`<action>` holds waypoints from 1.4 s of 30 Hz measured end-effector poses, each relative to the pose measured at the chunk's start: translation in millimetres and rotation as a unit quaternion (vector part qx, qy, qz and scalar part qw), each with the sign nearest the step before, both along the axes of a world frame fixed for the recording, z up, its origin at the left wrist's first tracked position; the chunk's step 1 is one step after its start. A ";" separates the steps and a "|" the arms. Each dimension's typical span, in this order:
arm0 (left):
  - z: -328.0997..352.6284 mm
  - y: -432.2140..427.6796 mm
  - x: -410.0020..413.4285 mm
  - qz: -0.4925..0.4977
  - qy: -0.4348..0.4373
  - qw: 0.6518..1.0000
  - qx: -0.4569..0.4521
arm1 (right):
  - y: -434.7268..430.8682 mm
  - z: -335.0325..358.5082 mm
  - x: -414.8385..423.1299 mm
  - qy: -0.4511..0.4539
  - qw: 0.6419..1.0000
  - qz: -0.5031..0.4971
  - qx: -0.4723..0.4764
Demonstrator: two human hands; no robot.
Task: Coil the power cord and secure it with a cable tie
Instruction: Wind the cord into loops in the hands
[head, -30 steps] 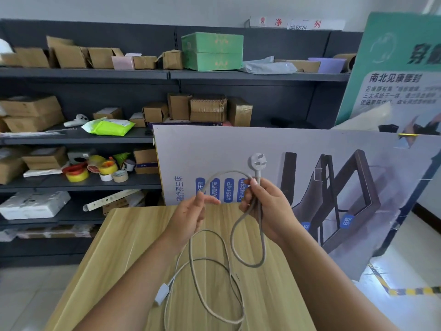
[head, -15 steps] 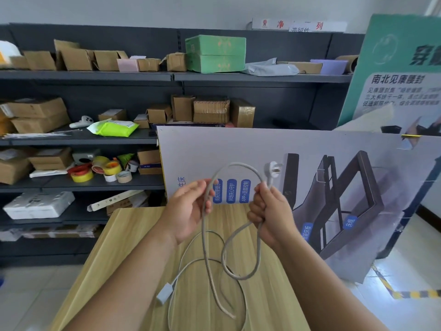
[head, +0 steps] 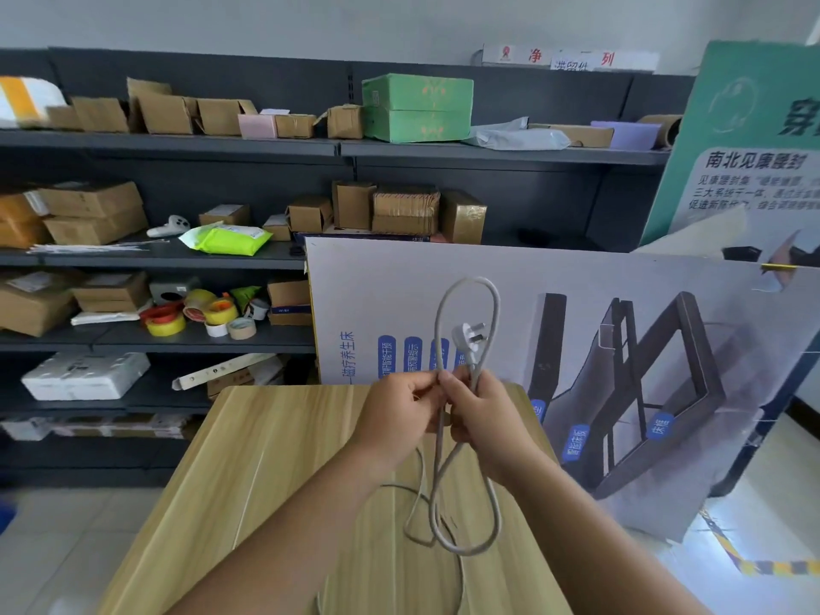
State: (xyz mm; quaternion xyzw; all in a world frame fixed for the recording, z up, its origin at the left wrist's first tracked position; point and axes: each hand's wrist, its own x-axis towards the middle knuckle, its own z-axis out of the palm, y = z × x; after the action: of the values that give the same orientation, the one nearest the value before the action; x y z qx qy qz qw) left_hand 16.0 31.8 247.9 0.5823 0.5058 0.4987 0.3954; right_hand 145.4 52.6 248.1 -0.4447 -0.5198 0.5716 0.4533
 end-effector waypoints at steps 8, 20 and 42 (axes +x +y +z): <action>7.8 -8.3 2.4 0.036 0.116 0.991 0.052 | -4.8 12.9 2.1 0.017 0.999 -0.010 -0.027; -111.2 -26.4 9.6 -0.242 0.115 0.939 -0.215 | 11.9 29.9 17.9 -0.003 0.997 -0.070 0.038; -7.5 10.7 -24.8 -0.056 0.264 0.952 0.145 | 21.4 -6.1 32.5 -0.296 0.948 0.005 0.115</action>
State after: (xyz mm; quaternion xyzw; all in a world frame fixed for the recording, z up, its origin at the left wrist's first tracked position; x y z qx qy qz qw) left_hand -8.8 42.5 240.4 0.7716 0.4809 0.3719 0.1869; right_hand 178.0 74.0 242.1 -0.5361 -0.6951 0.3530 0.3239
